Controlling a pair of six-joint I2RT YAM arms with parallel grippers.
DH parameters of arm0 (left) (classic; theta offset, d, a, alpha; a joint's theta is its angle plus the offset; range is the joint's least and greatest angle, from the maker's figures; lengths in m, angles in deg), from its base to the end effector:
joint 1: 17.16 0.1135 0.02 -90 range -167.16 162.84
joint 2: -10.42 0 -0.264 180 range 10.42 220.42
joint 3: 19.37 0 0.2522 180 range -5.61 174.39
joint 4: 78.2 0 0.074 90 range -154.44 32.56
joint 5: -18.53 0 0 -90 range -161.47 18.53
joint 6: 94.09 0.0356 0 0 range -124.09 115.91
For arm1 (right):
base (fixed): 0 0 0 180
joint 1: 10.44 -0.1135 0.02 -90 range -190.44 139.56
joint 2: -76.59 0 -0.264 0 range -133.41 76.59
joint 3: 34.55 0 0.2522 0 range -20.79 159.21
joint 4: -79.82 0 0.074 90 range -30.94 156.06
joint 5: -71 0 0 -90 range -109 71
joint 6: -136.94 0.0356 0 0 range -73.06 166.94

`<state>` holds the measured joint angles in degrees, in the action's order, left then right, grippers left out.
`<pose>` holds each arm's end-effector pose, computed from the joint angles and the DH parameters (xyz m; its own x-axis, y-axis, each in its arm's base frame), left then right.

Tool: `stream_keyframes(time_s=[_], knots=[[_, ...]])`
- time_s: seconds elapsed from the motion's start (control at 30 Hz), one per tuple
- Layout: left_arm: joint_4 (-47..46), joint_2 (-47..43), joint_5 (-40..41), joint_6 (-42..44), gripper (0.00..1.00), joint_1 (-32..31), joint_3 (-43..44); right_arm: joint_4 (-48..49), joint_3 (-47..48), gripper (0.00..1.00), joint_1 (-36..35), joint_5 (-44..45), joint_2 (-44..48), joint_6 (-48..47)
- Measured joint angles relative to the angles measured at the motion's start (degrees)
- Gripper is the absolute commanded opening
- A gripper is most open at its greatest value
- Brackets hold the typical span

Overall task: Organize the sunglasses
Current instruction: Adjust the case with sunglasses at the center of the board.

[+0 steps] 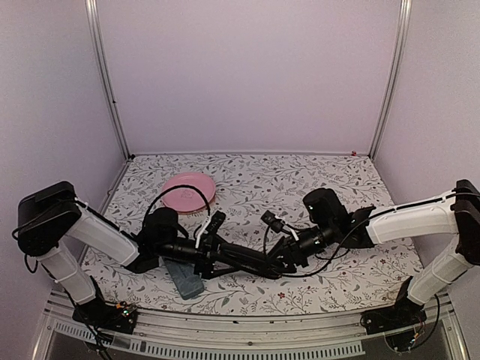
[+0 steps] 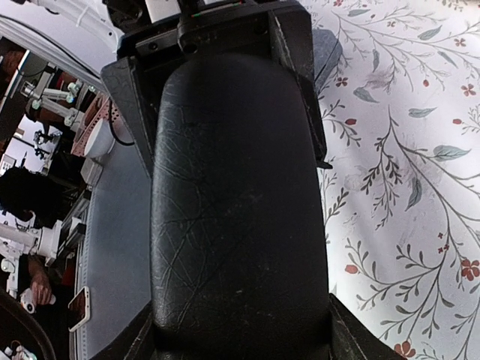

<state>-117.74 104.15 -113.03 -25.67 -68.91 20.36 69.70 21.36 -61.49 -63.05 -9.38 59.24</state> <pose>0.1566 -0.2368 0.1478 -0.5062 0.1975 -0.8395 0.8594 0.0338 -0.5102 0.1667 0.2456 0.1863 -0.5865 -0.4820 -0.6509 -0.7860 0.1447 0.6011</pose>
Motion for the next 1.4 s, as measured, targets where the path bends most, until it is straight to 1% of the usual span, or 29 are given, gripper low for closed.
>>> stream_keyframes(time_s=[0.03,0.13,0.17,0.4,0.5,0.8,1.1,1.13,1.27,1.33,1.4], knots=[[-1.27,0.17,0.35,-0.76,0.83,0.26,-0.17,0.26,0.09,0.32,-0.02,0.33,0.0,0.46],[-5.49,0.39,0.5,-2.49,0.97,1.16,-1.2,1.11,0.55,0.32,-0.02,1.14,0.0,2.34],[-6.82,0.5,0.42,-3.17,0.99,1.49,-1.49,1.33,0.55,0.32,-0.02,1.38,0.0,2.71],[-10.54,0.7,0.11,-4.85,0.99,2.16,-2.8,1.95,0.55,0.32,-0.07,2.23,0.0,4.57],[-10.6,0.7,0.17,-4.48,0.95,2.16,-3.06,1.99,0.55,0.32,-0.07,2.16,0.0,5.07],[-8.02,0.02,1.25,-0.98,0.7,2.16,-3.02,3.67,0.07,0.37,-0.07,-0.52,0.0,7.02],[-7.1,0.22,0.04,-2.01,0.35,2.4,-2.43,4.55,-0.55,0.5,-0.28,-1.75,-0.24,6.32],[-7.08,0.33,0.04,-2.23,0.31,2.43,-2.38,4.55,-0.55,0.52,-0.28,-1.75,-0.37,6.25],[-6.47,1.29,-0.02,-3.48,0.16,2.43,-2.21,4.28,-0.55,0.68,-0.44,-1.44,-1.33,5.7],[-5.53,1.88,-0.09,-4.0,0.1,2.43,-1.75,3.85,-0.52,0.75,-0.57,-0.87,-1.73,5.25],[-4.96,2.36,0.33,-4.81,0.05,2.43,-0.92,3.26,-0.5,0.8,-0.94,0.87,-2.01,4.94]])
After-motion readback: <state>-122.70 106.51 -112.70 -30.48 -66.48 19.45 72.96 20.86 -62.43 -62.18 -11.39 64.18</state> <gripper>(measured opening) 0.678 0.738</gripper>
